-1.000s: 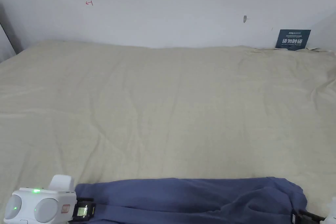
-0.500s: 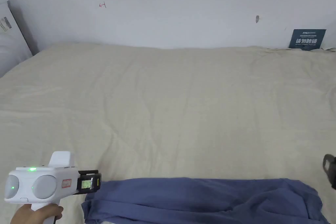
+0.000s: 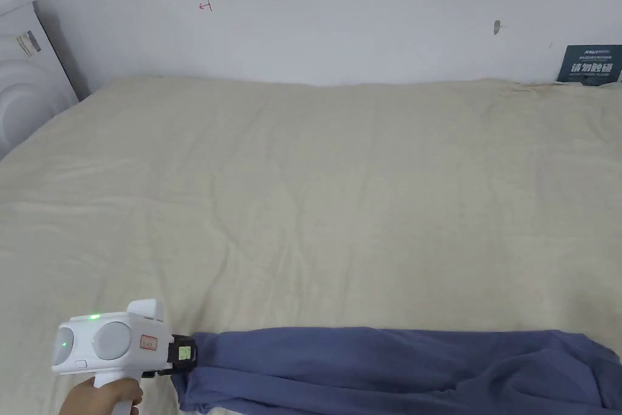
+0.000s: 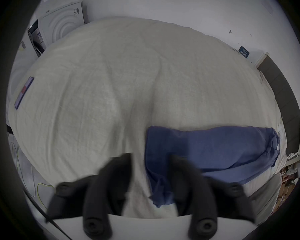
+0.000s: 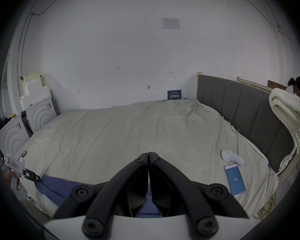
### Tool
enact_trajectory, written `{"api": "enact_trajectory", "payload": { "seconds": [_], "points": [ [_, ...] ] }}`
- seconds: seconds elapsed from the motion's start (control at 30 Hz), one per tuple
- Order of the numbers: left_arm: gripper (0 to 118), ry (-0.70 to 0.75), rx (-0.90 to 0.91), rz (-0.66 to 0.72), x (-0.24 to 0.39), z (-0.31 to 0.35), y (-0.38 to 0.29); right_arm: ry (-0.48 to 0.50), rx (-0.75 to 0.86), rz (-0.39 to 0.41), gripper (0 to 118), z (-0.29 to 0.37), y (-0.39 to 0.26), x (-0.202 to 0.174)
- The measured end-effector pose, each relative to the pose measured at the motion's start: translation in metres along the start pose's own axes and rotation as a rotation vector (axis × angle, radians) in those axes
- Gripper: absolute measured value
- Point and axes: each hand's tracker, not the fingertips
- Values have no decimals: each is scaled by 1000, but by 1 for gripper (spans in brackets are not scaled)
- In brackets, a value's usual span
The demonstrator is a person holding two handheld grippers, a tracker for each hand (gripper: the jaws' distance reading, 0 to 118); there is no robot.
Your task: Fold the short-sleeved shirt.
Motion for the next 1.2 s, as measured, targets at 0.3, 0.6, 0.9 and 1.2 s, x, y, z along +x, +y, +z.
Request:
{"api": "enact_trajectory", "payload": {
  "seconds": [0.3, 0.6, 0.9, 1.2],
  "points": [
    [0, -44, -18, -25, 15, -9, -1, 5, -24, -11, 1, -8, -6, 3],
    [36, -39, -33, -38, 18, -15, 3, 20, -45, -23, 1, -9, -9, 1],
    [93, -11, -67, -57, 9, -17, 9, 30, -67, -29, 1, -15, -13, -4],
    [43, -16, -104, -88, 33, -25, 3, 37, -70, -31, 1, -18, -11, -4]
  ]
}}
